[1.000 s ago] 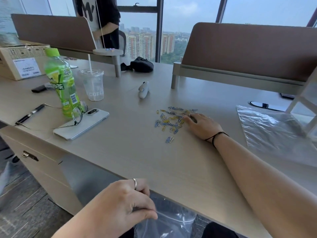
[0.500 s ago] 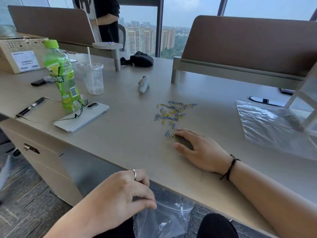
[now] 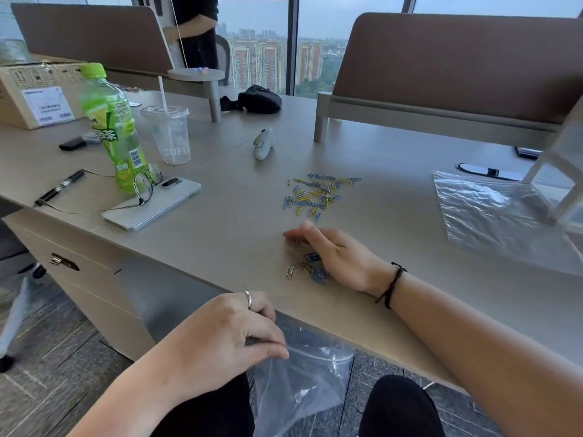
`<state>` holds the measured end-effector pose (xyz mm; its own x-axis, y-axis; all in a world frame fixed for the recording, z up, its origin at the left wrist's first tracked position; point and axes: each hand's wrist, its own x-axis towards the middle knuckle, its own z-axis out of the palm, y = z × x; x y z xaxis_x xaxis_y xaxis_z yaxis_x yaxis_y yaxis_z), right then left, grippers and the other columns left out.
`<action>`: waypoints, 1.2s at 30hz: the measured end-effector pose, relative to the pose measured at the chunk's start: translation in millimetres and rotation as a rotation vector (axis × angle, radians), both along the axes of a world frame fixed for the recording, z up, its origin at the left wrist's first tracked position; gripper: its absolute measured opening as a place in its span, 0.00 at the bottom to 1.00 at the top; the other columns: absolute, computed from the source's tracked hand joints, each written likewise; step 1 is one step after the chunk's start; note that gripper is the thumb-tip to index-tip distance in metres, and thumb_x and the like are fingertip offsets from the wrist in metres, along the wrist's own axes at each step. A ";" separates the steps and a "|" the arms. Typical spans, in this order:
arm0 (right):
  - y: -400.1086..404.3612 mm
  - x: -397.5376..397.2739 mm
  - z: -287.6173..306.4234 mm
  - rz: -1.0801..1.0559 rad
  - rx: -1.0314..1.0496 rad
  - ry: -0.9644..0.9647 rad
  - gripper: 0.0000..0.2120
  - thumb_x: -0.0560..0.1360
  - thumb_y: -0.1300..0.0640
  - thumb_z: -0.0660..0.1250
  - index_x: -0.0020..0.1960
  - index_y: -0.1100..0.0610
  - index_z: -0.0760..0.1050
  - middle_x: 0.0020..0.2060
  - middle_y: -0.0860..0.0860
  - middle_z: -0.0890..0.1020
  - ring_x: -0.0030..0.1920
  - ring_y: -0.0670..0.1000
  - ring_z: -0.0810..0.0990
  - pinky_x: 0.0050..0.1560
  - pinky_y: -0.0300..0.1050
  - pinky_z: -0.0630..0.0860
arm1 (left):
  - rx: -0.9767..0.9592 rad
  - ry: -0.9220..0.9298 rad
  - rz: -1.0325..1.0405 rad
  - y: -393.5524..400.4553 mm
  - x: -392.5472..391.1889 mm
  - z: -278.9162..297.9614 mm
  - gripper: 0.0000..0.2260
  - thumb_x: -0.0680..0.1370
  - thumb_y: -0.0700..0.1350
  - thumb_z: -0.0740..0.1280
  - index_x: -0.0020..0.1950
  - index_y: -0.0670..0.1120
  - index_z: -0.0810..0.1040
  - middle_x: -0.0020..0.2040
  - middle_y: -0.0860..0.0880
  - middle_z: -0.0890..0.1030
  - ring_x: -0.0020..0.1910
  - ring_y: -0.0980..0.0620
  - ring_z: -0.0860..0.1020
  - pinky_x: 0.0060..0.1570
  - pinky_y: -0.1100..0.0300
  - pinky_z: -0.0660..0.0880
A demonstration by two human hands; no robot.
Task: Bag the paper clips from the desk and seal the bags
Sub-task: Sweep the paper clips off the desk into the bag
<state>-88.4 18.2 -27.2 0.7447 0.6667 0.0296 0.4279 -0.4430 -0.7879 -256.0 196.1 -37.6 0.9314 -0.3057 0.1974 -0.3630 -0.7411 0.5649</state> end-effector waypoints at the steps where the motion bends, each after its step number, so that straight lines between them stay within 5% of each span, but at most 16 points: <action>1: 3.5 -3.6 -0.4 0.031 -0.012 -0.008 0.38 0.72 0.26 0.44 0.64 0.47 0.78 0.65 0.42 0.79 0.67 0.41 0.74 0.73 0.48 0.64 | -0.006 0.001 0.003 -0.2 -0.1 -0.1 0.08 0.75 0.59 0.70 0.44 0.58 0.86 0.41 0.58 0.76 0.36 0.54 0.77 0.38 0.61 0.74; 11: 6.6 -26.0 14.3 0.143 0.267 0.186 0.25 0.84 0.48 0.52 0.56 0.63 0.82 0.44 0.58 0.83 0.46 0.50 0.80 0.57 0.47 0.74 | -0.035 0.006 0.000 -0.7 -0.5 -0.1 0.08 0.74 0.59 0.70 0.44 0.57 0.87 0.41 0.56 0.77 0.39 0.55 0.78 0.40 0.57 0.76; 17: 15.0 -23.0 9.2 0.147 0.116 0.067 0.29 0.80 0.37 0.50 0.57 0.54 0.82 0.47 0.37 0.84 0.53 0.40 0.80 0.62 0.41 0.70 | -0.029 0.002 -0.002 0.3 0.3 -0.3 0.09 0.74 0.59 0.70 0.44 0.57 0.87 0.41 0.56 0.78 0.38 0.55 0.79 0.41 0.56 0.76; 21: 24.9 -23.7 6.3 0.185 0.043 0.007 0.33 0.76 0.31 0.48 0.58 0.51 0.82 0.57 0.45 0.84 0.61 0.45 0.80 0.69 0.51 0.69 | -0.031 -0.001 0.004 1.2 0.2 -0.8 0.10 0.74 0.61 0.69 0.44 0.58 0.86 0.42 0.58 0.77 0.38 0.56 0.78 0.40 0.57 0.76; 28: 19.7 -28.4 18.6 0.239 0.289 0.355 0.31 0.80 0.42 0.49 0.58 0.65 0.80 0.45 0.69 0.84 0.50 0.70 0.80 0.61 0.59 0.73 | -0.035 -0.003 -0.009 2.0 1.4 -0.9 0.09 0.74 0.60 0.70 0.44 0.58 0.86 0.41 0.57 0.77 0.38 0.54 0.78 0.40 0.56 0.76; 32: 6.2 -30.4 18.9 0.287 0.294 0.412 0.30 0.81 0.42 0.49 0.58 0.64 0.80 0.41 0.70 0.83 0.43 0.62 0.82 0.52 0.53 0.76 | -0.036 -0.011 -0.015 2.9 1.3 -0.5 0.08 0.74 0.59 0.71 0.44 0.57 0.86 0.41 0.55 0.77 0.38 0.54 0.78 0.40 0.56 0.76; 36: -1.2 -32.7 19.7 0.243 0.404 0.536 0.32 0.79 0.41 0.50 0.57 0.65 0.80 0.45 0.68 0.83 0.46 0.60 0.82 0.54 0.50 0.77 | -0.043 -0.010 -0.025 1.7 1.8 -0.8 0.06 0.75 0.57 0.72 0.44 0.57 0.86 0.41 0.56 0.77 0.37 0.53 0.78 0.39 0.56 0.76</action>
<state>-121.1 17.0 -7.5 0.5576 0.8299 -0.0191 -0.0152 -0.0128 -0.9998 -254.2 197.8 -38.4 0.9214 -0.3199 0.2206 -0.3871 -0.7066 0.5924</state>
